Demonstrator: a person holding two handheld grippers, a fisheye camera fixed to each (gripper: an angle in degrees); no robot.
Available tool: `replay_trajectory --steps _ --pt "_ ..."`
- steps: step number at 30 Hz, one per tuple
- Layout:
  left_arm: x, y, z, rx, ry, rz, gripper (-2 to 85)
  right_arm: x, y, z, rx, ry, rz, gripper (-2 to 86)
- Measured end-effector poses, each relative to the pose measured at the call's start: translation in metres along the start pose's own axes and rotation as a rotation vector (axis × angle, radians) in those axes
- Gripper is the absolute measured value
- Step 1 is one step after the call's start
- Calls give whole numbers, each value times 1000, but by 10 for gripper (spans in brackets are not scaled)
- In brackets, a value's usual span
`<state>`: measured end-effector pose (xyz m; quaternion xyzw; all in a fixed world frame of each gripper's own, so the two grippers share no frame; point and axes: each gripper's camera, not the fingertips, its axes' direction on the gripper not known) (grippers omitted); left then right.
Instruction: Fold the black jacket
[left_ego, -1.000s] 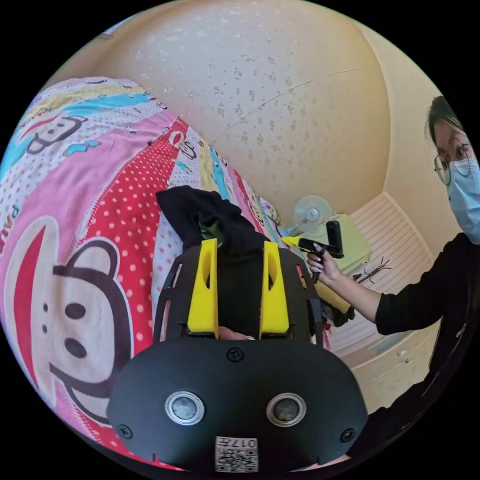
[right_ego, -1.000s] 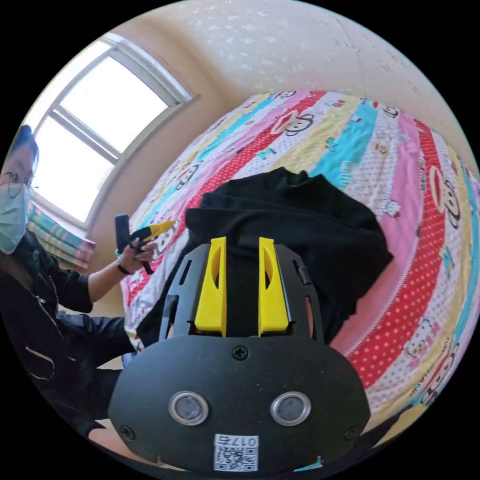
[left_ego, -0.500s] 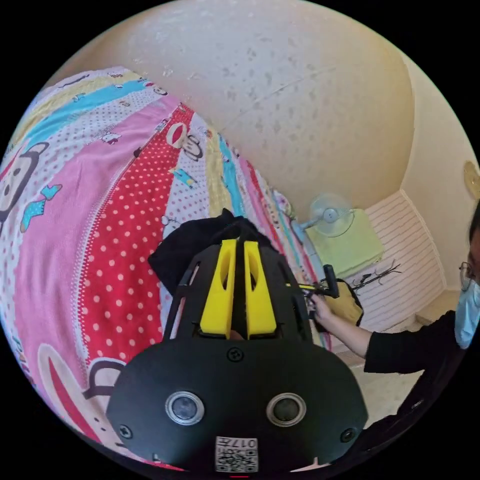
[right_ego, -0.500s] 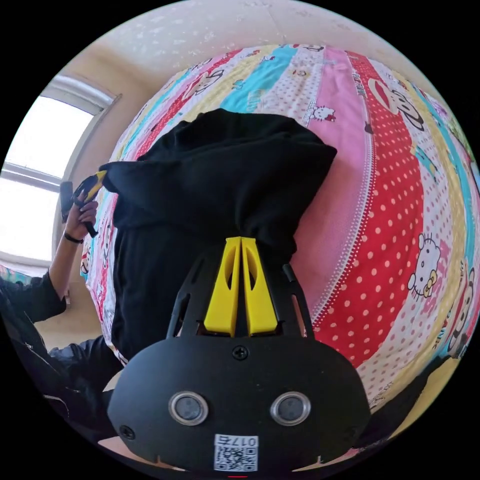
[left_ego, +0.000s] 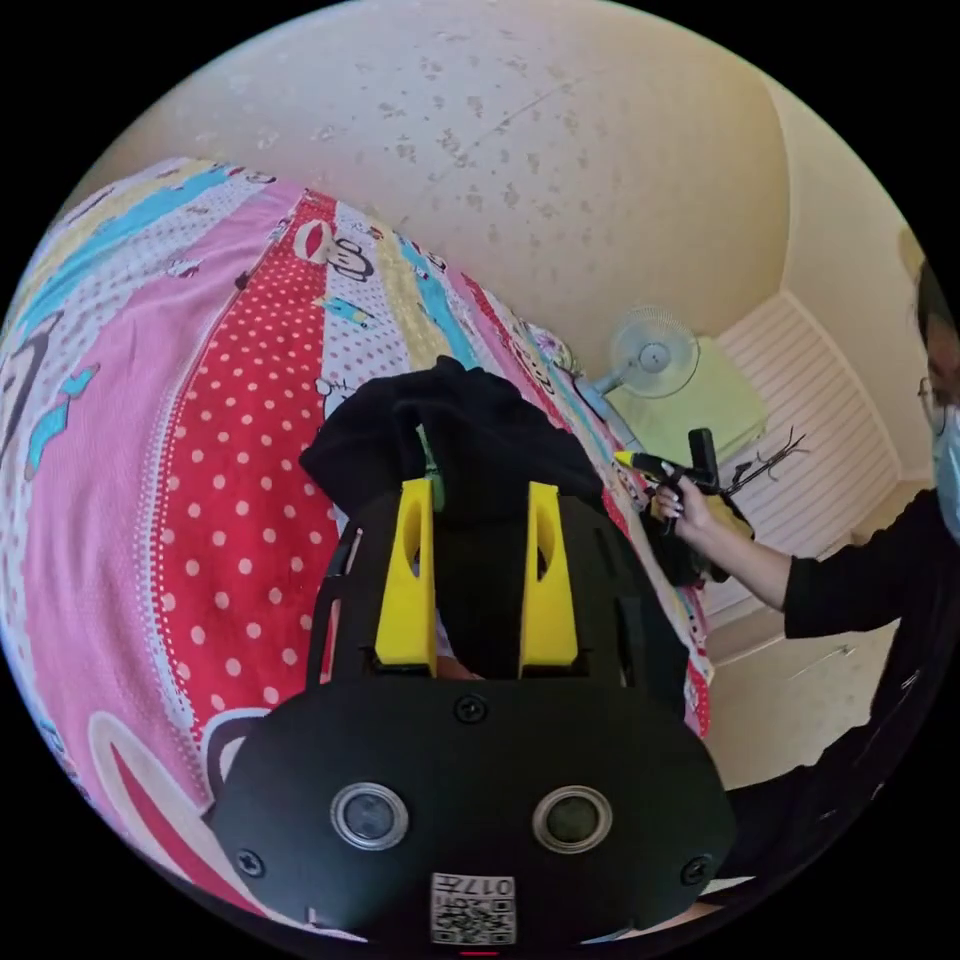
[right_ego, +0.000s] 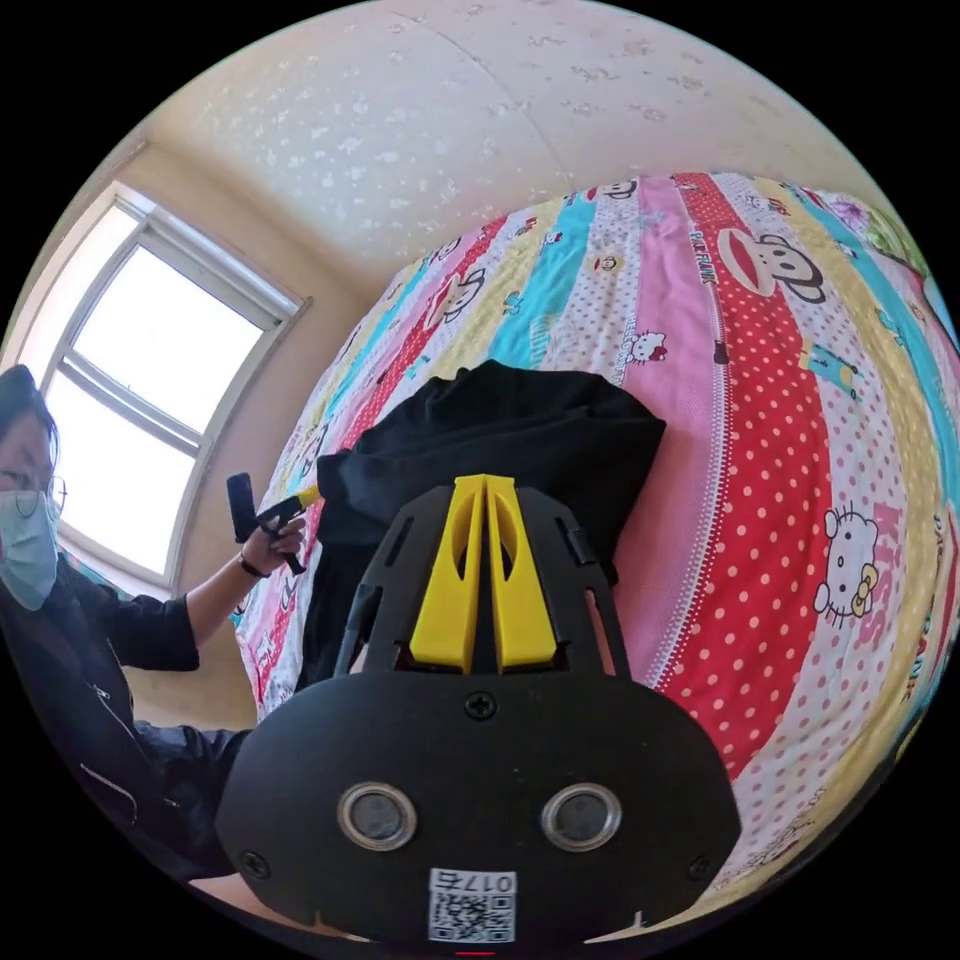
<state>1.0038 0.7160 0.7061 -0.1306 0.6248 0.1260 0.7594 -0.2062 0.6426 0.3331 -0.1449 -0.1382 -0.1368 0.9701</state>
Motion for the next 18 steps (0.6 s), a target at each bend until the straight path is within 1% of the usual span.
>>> replay_trajectory --steps 1,2,3,5,6,7,9,10,11,12,13,14,16,18 --pt "3 -5 4 -33 -8 9 63 4 -3 -3 42 -22 34 2" --pt "7 -14 12 -135 -20 8 11 6 -6 -7 91 -46 62 2" --pt "14 -23 17 -231 -21 14 4 6 -8 -8 112 -55 70 2" --pt "29 -28 7 -258 -48 16 -2 1 -19 -7 133 -34 64 2" --pt "35 -31 -2 -266 -28 -6 -4 -1 -23 -4 120 -17 51 2" --pt "35 -32 -5 -274 -11 -27 -5 -4 -31 6 76 29 15 3" --pt "21 -29 -12 -297 28 -138 -6 -5 -42 31 -27 171 -27 2" --pt "16 -26 -12 -296 29 -150 -6 -1 -47 50 -102 310 -33 2" --pt "2 -19 -10 -299 27 -179 -6 7 -49 72 -201 396 -54 2" --pt "-14 -10 -7 -305 61 -220 -6 12 -49 80 -237 383 -77 2" --pt "-21 -6 -6 -294 94 -237 -6 22 -52 82 -229 330 -61 2" --pt "-35 5 -8 -247 151 -273 -6 35 -60 77 -233 250 30 2" --pt "-51 21 -16 -168 188 -329 -5 48 -70 68 -238 143 135 2" --pt "-62 38 -33 -72 198 -364 -2 39 -72 51 -178 99 102 2"
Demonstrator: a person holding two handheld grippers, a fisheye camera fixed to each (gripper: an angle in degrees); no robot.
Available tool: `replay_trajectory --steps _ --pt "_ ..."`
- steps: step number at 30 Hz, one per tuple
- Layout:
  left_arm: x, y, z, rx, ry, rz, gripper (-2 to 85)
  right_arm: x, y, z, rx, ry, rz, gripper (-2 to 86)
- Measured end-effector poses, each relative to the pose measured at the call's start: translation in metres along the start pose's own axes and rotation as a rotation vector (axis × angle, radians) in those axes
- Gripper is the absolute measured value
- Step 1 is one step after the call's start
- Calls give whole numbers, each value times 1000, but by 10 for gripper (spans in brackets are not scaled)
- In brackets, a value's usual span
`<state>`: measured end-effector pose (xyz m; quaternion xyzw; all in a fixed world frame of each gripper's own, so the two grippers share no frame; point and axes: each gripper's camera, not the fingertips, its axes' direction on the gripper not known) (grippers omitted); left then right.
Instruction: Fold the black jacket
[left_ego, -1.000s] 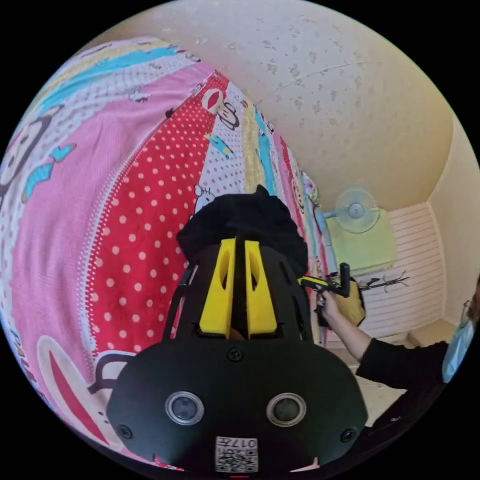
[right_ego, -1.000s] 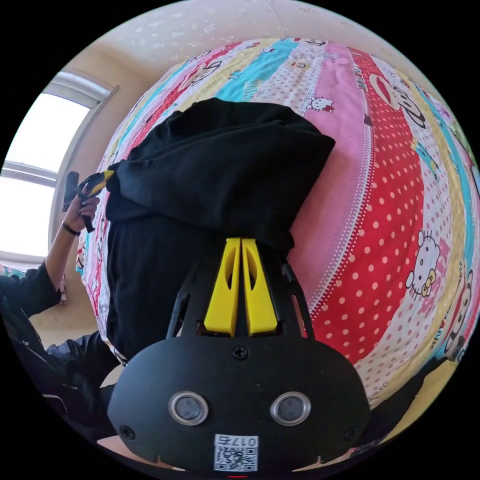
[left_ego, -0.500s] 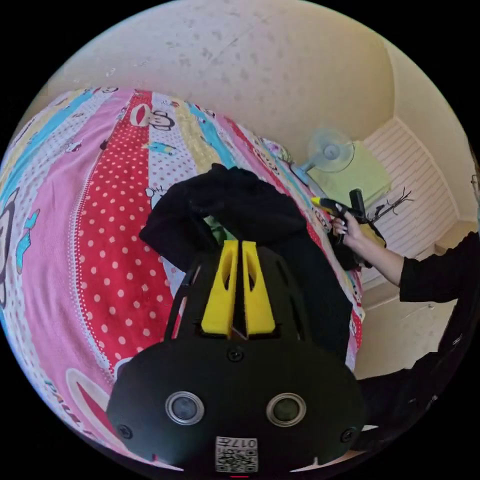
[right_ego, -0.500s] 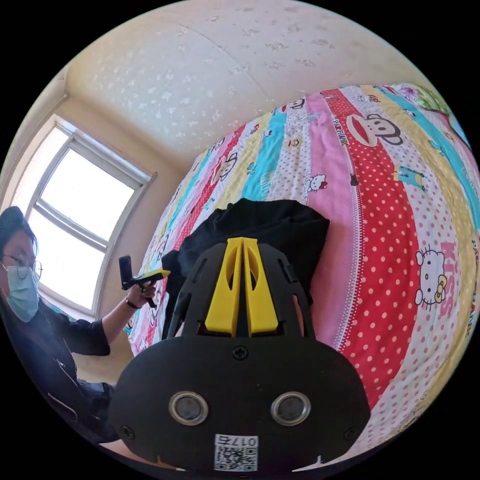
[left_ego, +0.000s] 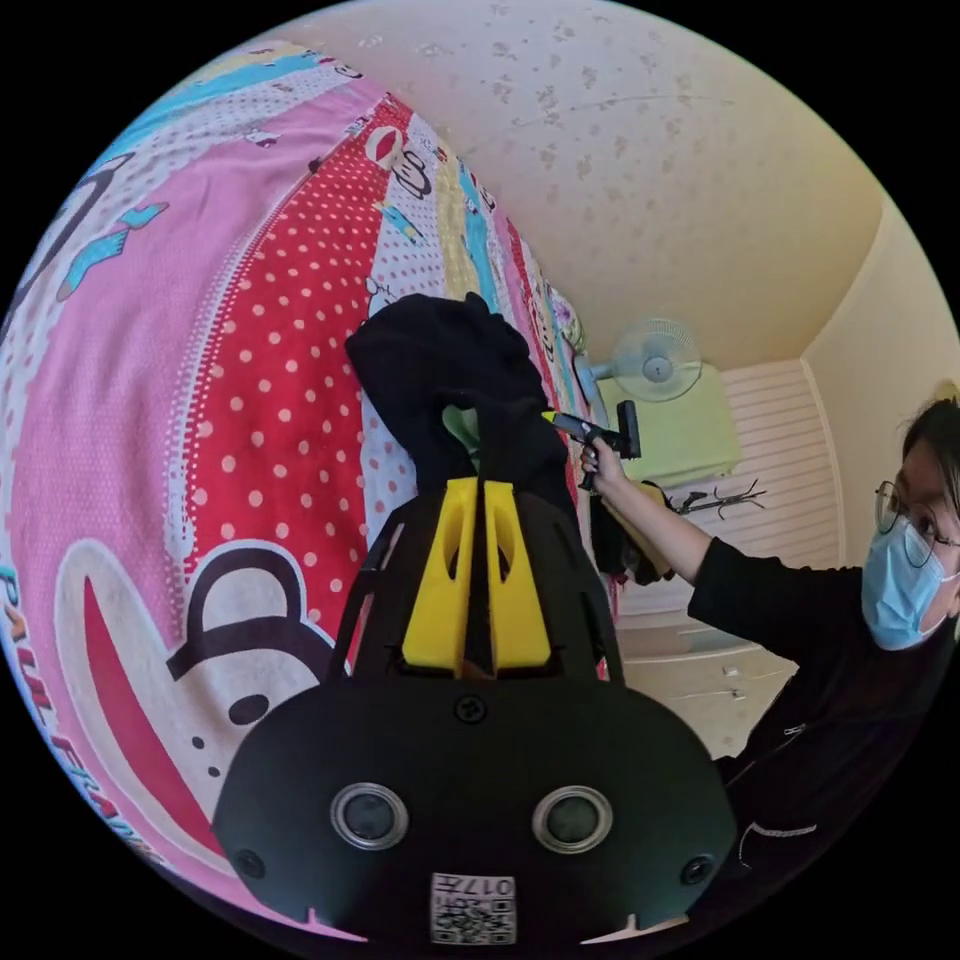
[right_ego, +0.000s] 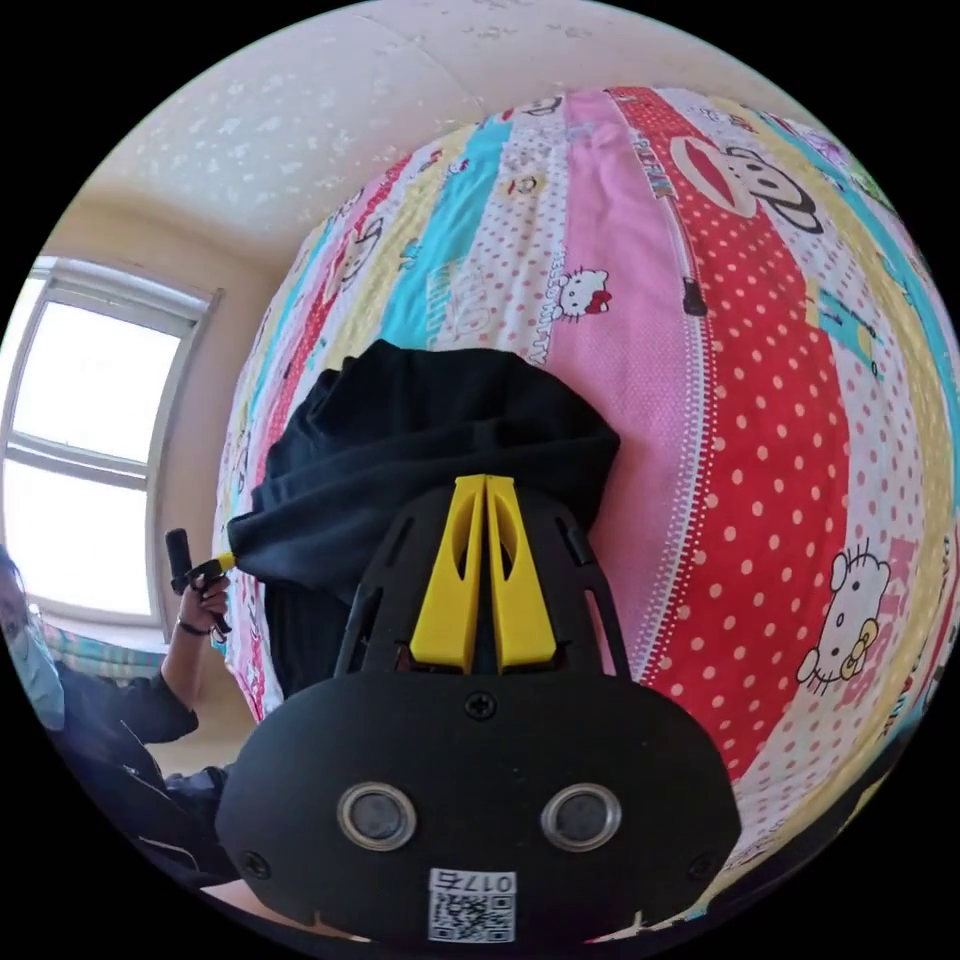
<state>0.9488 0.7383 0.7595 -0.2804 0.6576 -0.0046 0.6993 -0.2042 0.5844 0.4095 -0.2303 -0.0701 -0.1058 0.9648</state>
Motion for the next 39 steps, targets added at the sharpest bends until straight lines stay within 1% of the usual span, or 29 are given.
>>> replay_trajectory --steps 2,4,5,7,8,11,12,13,15,17,20,23,24,26,30,32,34,36,39 --pt "-3 8 -15 85 18 16 6 -22 10 -23 52 -70 -87 3" --pt "-4 9 -27 162 51 36 32 -42 23 -37 93 -113 -141 3" --pt "-7 4 -31 195 67 36 55 -53 33 -44 113 -96 -166 3" --pt "-13 -10 -27 190 94 6 84 -64 47 -48 140 -42 -170 3" --pt "-16 -24 -17 143 127 -6 89 -66 55 -48 156 -16 -166 3" --pt "-12 -58 20 8 195 17 58 -57 65 -33 137 21 -129 3" --pt "-11 -69 31 -19 159 -17 23 -54 65 -29 127 25 -119 2" --pt "-12 -75 34 -20 127 -39 5 -49 65 -23 119 32 -108 2" --pt "-11 -90 29 73 -18 -42 -4 -46 63 -15 109 89 -105 2" --pt "-17 -94 21 126 -67 -57 -5 -36 57 3 10 176 -103 2" --pt "-28 -84 8 153 -32 -83 4 -34 53 5 -1 159 -105 2" --pt "-20 -56 -5 153 62 -31 61 -50 50 -2 -3 199 -134 2" --pt "-11 -44 -6 143 119 14 73 -54 50 -3 0 210 -140 2" --pt "4 -31 -1 91 133 58 85 -61 54 -9 7 230 -138 2" --pt "42 -21 26 -27 -60 256 99 -70 58 -24 49 172 -163 2" --pt "53 -24 35 -58 -51 297 87 -77 60 -40 133 111 -163 2" --pt "62 -28 37 -67 -43 306 53 -80 59 -47 173 63 -160 2" --pt "65 -34 38 -124 -62 262 8 -79 56 -44 162 37 -156 2" --pt "71 -31 26 -161 -101 227 -3 -74 50 -24 92 90 -156 2"
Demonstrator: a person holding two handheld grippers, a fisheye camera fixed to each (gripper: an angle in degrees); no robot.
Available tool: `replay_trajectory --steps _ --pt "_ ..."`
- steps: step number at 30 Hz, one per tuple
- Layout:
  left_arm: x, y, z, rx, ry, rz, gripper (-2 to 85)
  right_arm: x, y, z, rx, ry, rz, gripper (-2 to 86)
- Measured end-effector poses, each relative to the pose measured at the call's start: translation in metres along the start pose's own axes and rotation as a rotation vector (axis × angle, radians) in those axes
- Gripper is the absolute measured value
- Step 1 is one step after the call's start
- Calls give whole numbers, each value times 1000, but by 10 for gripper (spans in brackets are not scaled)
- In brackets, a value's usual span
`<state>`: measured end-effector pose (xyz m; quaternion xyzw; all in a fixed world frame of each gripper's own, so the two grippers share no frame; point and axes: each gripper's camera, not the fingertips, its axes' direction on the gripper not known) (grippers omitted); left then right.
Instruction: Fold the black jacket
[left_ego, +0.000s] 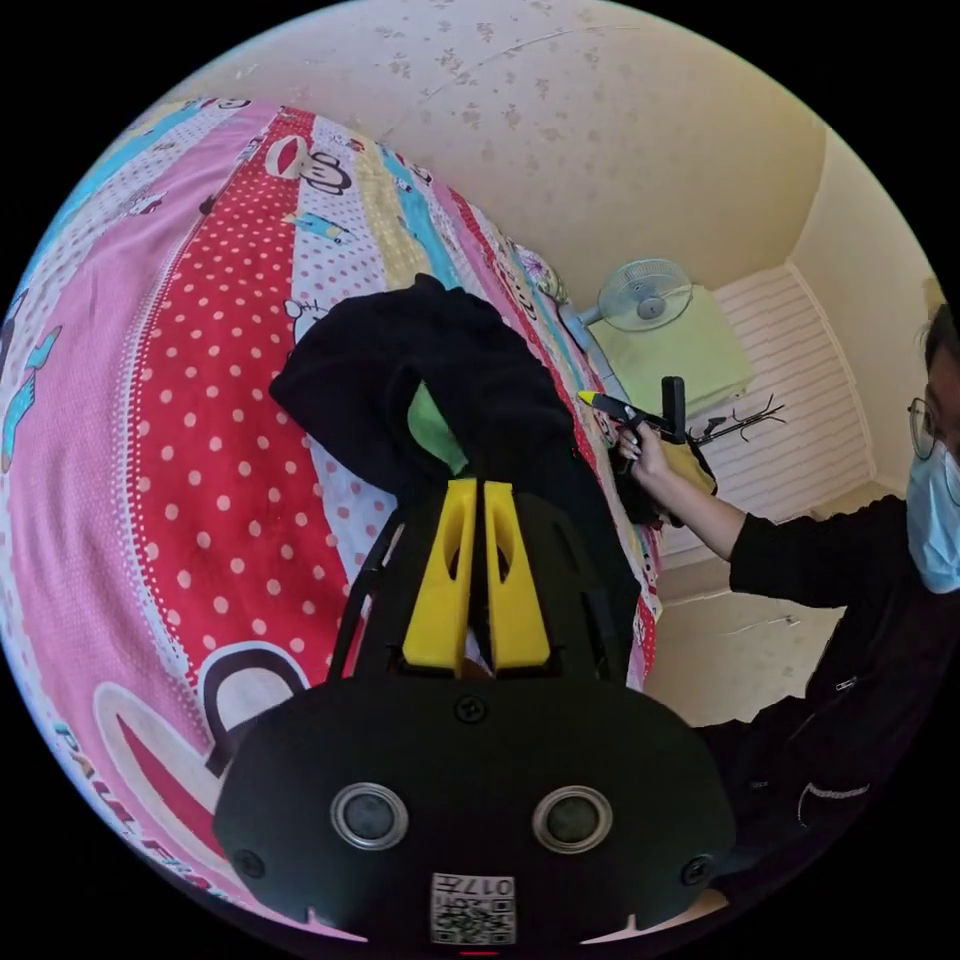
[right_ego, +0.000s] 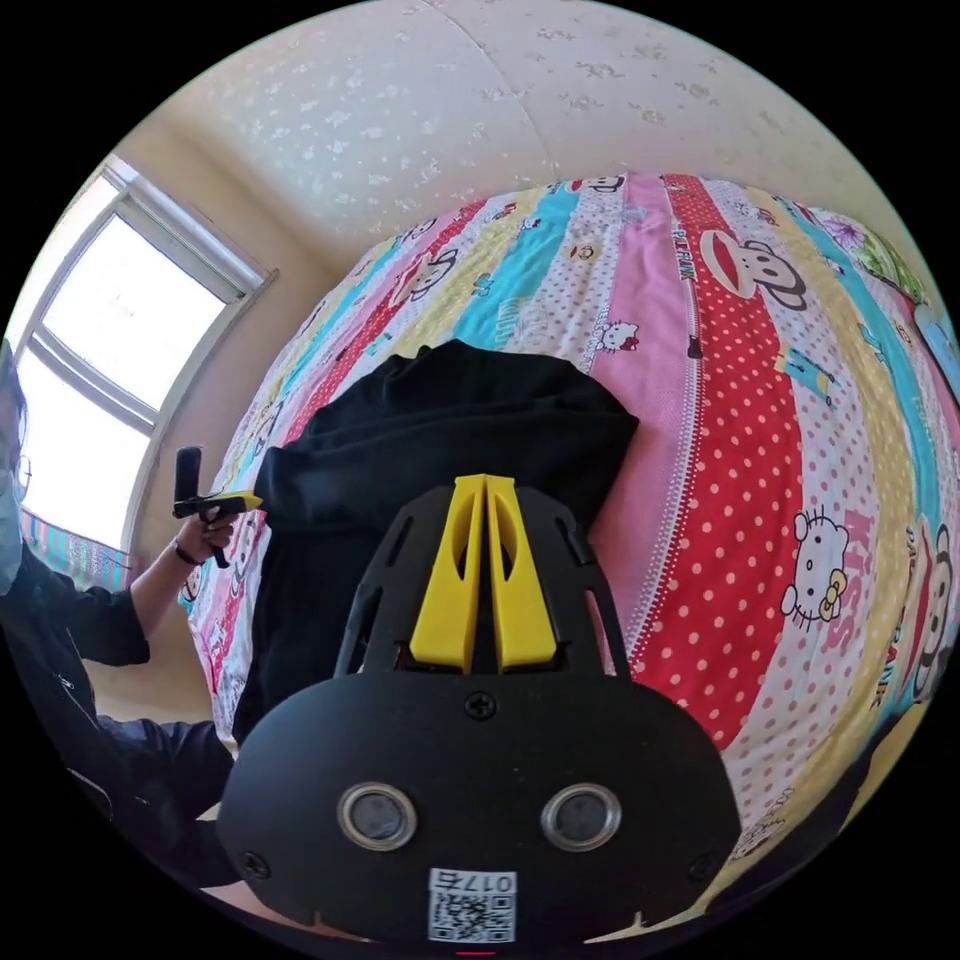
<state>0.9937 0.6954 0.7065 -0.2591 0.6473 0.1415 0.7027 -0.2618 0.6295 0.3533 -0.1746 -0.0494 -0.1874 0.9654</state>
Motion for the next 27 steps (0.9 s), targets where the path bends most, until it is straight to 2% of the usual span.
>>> replay_trajectory --steps 2,4,7,9,11,13,16,19,22,23,24,27 --pt "2 6 -12 2 -24 -12 -5 4 1 32 -176 146 -54 2" --pt "-1 11 -16 -27 -35 -18 -5 2 4 41 -179 156 -107 3" --pt "-6 21 -17 -44 67 -53 1 -5 -5 37 -212 162 -63 3" --pt "1 34 -34 22 86 -72 15 -19 -5 21 -133 155 -49 2" --pt "10 46 -51 87 54 -94 33 -51 -2 -2 2 54 -132 2" --pt "29 55 -67 148 3 -88 43 -76 1 -5 55 10 -188 2" --pt "71 60 -85 255 -29 0 48 -111 4 13 94 -14 -239 2" --pt "105 43 -68 319 -27 126 61 -134 2 56 50 -4 -263 3" --pt "92 20 -28 285 -197 35 61 -138 10 116 -54 143 -295 3" --pt "69 17 -11 218 -305 -69 42 -138 21 116 36 154 -317 3" --pt "45 21 -2 183 -283 -144 10 -138 25 115 54 158 -323 3" --pt "29 50 -35 356 -15 -249 6 -139 28 111 44 175 -346 4"
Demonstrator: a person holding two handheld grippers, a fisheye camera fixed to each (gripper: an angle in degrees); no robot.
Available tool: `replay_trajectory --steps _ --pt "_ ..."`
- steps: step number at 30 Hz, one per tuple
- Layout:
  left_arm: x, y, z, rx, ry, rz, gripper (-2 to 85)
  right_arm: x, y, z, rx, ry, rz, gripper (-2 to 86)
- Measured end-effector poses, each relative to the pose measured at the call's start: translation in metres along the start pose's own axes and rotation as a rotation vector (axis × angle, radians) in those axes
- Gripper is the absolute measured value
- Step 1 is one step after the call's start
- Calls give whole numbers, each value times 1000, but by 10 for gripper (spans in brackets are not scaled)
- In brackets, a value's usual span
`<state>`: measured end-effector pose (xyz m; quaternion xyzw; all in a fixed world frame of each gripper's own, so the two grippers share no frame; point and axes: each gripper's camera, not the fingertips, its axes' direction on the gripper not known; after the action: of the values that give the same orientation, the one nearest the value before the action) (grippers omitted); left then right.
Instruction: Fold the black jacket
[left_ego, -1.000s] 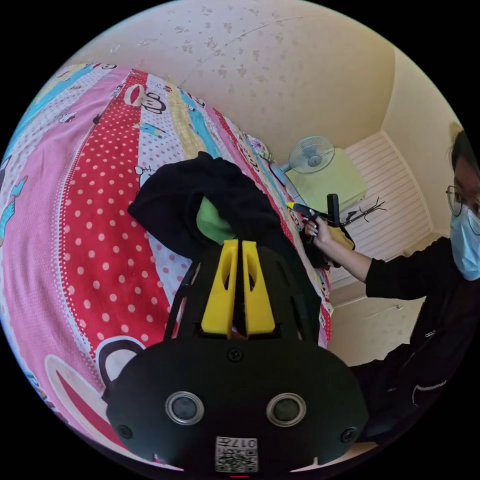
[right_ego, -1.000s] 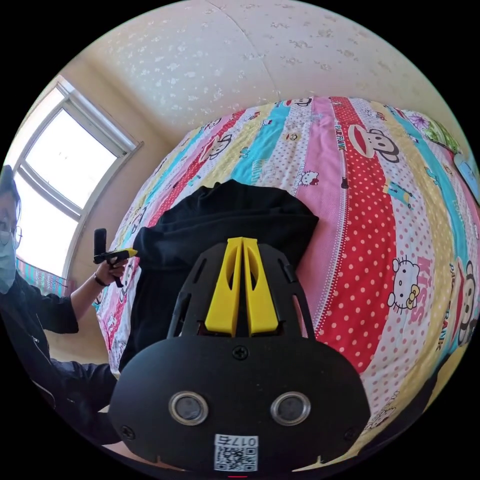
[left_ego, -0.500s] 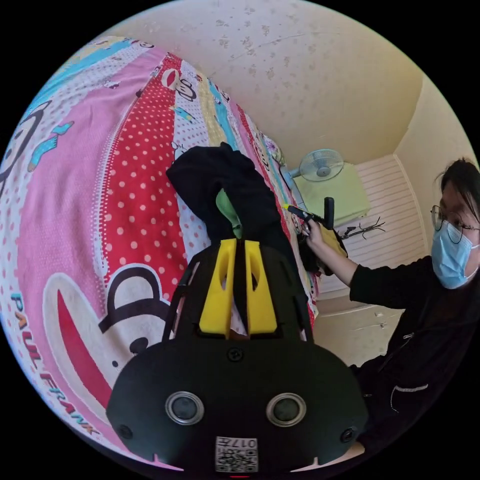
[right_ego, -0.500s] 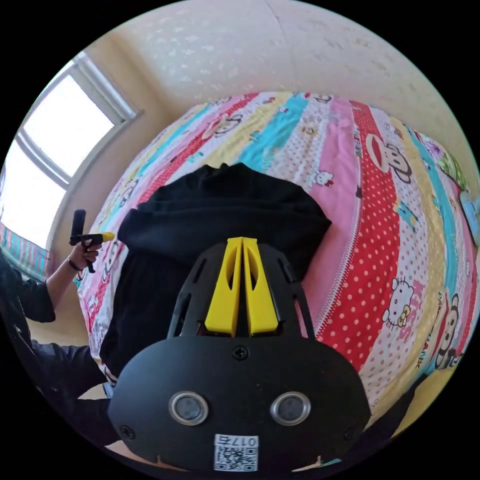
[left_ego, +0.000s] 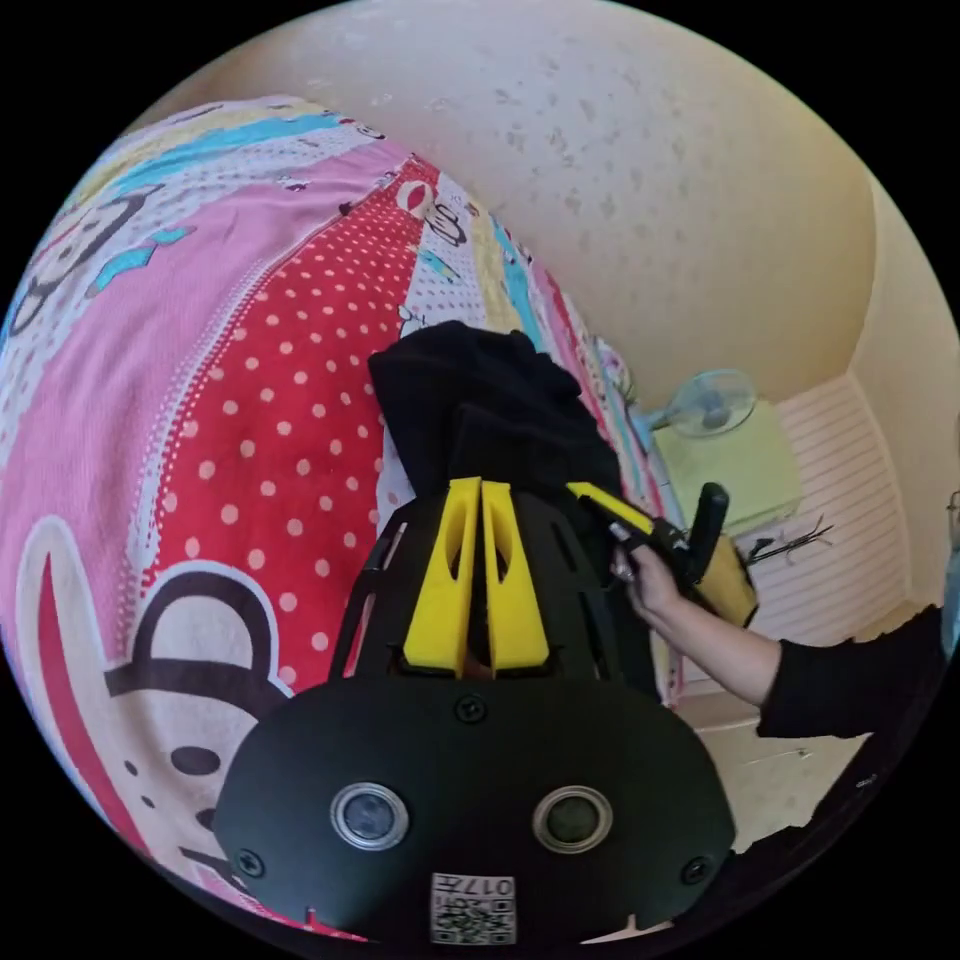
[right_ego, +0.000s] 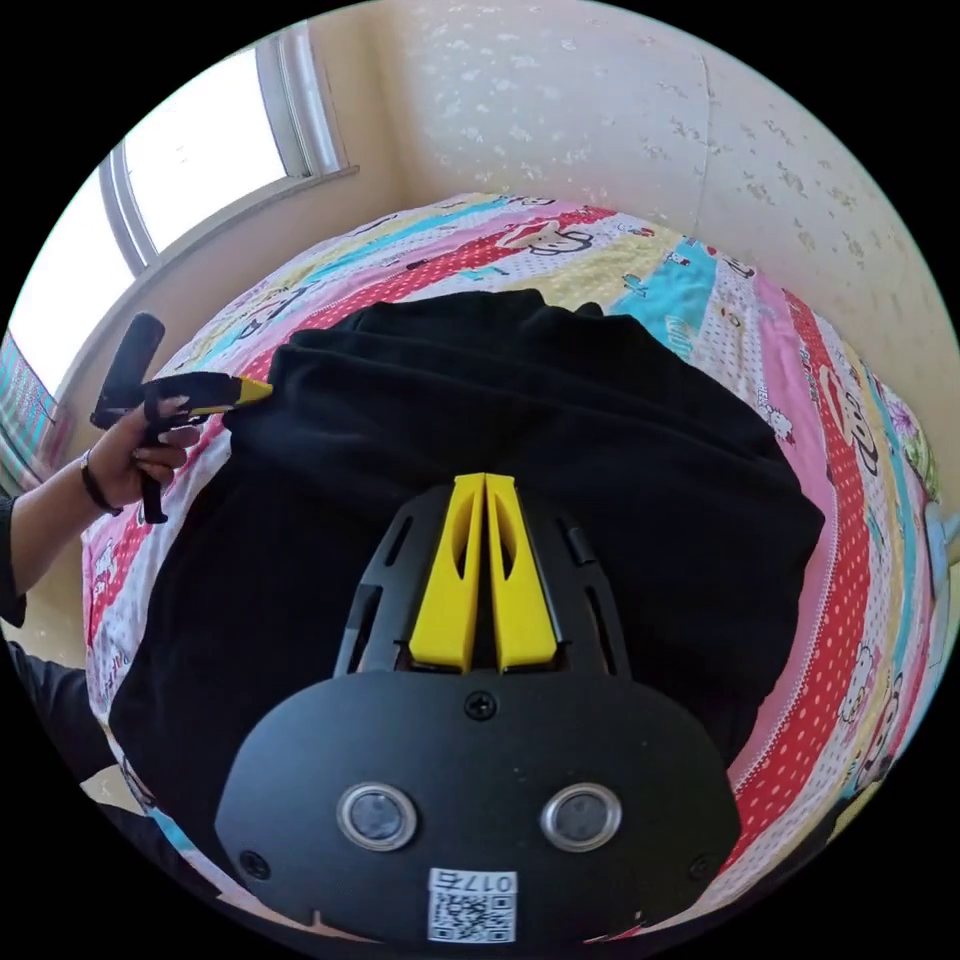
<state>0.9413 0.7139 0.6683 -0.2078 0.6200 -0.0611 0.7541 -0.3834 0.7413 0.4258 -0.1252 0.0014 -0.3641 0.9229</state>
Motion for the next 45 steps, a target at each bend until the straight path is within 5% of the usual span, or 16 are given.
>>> replay_trajectory --steps 6,12,18,29,37,40,45 --pt "35 89 -76 -106 3 126 65 65 30 -49 -167 -471 96 13" --pt "60 221 -101 -347 2 24 123 117 182 -163 -169 -313 335 81" --pt "65 287 -102 -391 32 -114 142 127 356 -204 -271 -358 671 108" --pt "57 293 -102 -339 -3 -118 159 121 419 -170 -240 -474 746 119" --pt "43 311 -102 -296 -20 -242 95 127 452 -163 -179 -589 869 61" --pt "23 308 -97 -358 101 -417 40 125 466 -174 -95 -584 928 45" --pt "46 273 -127 -360 252 -324 22 115 465 -218 70 -691 900 35"
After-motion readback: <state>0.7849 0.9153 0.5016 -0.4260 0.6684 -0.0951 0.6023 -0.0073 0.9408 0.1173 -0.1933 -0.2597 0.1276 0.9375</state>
